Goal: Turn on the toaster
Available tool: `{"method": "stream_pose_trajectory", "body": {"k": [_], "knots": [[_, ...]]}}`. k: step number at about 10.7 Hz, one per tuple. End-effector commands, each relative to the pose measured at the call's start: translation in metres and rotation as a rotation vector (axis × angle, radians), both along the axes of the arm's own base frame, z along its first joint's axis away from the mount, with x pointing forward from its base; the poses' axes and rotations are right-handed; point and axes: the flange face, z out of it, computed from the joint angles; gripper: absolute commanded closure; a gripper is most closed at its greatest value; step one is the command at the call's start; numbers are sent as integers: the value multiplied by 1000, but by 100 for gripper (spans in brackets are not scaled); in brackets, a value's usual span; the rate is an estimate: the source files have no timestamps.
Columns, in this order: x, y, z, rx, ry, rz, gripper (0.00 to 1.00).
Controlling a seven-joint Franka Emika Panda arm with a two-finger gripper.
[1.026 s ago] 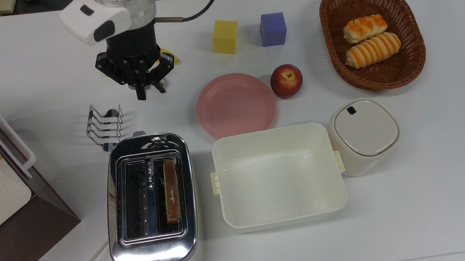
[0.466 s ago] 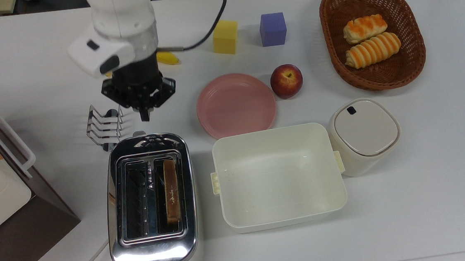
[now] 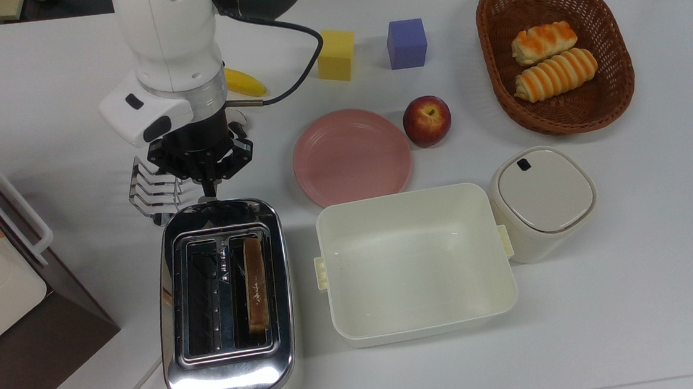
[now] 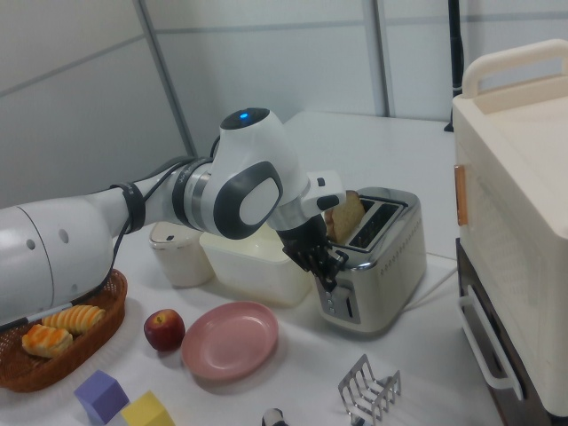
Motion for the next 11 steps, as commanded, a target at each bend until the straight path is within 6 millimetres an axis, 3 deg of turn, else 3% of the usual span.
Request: {"method": "stream_pose_trajectory", "body": {"k": [1, 11], "knots": [[-3, -2, -6, -22, -4, 5, 100], [3, -14, -34, -20, 2, -1, 100]]}}
